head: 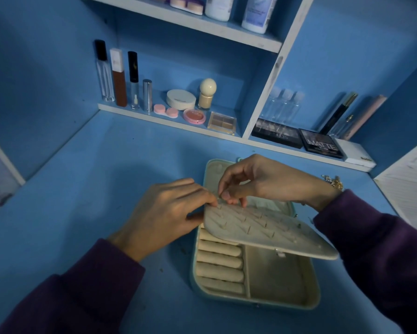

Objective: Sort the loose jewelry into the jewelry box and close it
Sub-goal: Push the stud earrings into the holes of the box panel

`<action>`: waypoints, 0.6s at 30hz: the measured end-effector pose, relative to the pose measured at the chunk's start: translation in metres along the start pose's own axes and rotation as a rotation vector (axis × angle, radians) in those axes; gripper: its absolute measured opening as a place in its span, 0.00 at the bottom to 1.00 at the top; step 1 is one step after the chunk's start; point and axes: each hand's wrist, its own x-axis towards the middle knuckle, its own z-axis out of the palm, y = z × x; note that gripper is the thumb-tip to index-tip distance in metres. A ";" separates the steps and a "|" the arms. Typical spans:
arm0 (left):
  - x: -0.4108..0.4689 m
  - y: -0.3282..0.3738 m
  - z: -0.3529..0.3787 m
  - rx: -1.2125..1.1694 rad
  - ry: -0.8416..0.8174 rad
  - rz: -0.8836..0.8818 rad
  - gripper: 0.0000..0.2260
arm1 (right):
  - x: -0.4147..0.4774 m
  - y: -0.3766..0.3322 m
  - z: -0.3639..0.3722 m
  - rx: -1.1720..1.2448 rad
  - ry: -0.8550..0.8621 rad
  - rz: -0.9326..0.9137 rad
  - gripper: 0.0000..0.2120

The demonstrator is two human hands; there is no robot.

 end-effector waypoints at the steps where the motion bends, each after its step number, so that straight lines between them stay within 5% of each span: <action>1: 0.000 0.000 0.000 0.000 0.001 0.001 0.05 | 0.001 0.000 0.000 -0.002 -0.005 0.002 0.03; 18: 0.000 0.000 -0.001 0.025 0.017 0.013 0.02 | 0.011 -0.006 -0.002 -0.171 -0.105 0.010 0.04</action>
